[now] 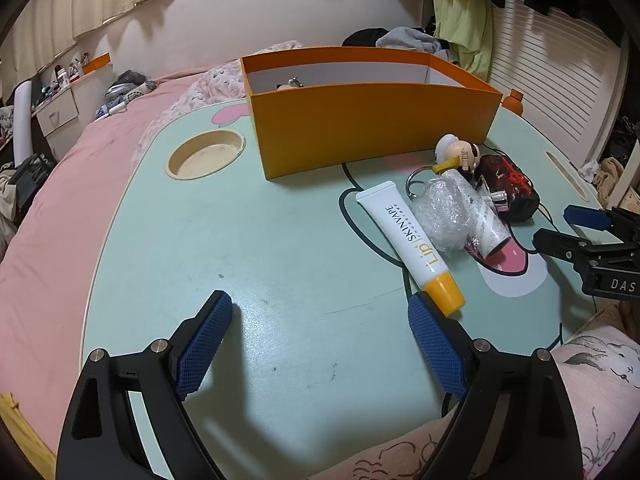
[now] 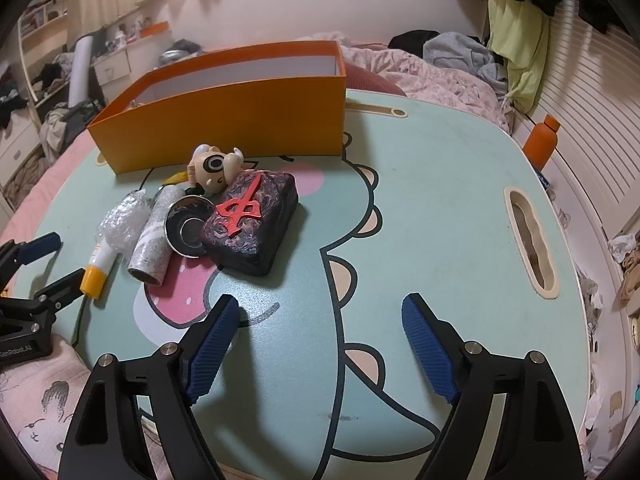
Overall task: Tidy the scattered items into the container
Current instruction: 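Reach to the dark red case and grasp it with the right tool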
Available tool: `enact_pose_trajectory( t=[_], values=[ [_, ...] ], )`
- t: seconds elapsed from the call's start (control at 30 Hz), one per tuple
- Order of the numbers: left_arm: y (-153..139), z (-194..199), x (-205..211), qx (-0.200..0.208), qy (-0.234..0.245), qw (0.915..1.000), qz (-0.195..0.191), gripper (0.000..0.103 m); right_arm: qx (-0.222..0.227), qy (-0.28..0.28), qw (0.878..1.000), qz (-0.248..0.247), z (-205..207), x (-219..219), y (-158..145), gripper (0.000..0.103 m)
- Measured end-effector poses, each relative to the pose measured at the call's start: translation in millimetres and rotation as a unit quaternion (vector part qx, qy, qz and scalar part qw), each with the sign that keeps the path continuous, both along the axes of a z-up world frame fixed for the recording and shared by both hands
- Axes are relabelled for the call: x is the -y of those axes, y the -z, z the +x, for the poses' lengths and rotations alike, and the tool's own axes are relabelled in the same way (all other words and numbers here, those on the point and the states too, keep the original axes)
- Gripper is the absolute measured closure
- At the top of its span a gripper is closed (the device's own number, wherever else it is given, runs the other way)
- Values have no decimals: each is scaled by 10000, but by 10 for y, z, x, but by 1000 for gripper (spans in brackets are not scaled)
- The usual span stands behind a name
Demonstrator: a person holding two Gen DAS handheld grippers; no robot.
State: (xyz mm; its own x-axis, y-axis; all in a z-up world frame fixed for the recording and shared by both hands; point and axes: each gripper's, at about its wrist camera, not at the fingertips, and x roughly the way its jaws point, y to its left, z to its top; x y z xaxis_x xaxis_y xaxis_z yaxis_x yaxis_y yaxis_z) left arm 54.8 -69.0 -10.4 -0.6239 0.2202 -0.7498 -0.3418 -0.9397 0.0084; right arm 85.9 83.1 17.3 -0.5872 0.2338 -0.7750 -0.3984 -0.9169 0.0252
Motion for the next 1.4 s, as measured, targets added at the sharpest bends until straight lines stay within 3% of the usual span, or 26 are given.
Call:
enact_pose_trajectory(
  t=[0.53, 0.7, 0.83, 0.97, 1.13, 1.27, 1.4],
  values=[
    [-1, 0, -5, -4, -1, 10000, 3, 13, -131, -10, 9999, -110, 18, -7, -24, 19],
    [-1, 1, -6, -7, -2, 10000, 5, 13, -282, -85, 9995, -94, 31, 17, -117, 32],
    [-1, 0, -8, -9, -2, 10000, 5, 13, -657, -305, 9974, 39, -48, 105, -323, 33],
    [0, 0, -9, -9, -4, 10000, 6, 13, -942, -183, 9949, -311, -254, 48, -490, 35],
    [1, 2, -9, -10, -6, 10000, 6, 13, -581, 21, 9961, -668, -585, -44, -395, 46],
    [-1, 1, -12, -12, -7, 10000, 3, 13, -291, 77, 9951, -941, -643, -135, -226, 62],
    [-1, 2, -13, -12, -9, 10000, 8, 13, -453, 328, 9914, -1182, -520, -277, -242, 63]
  ],
)
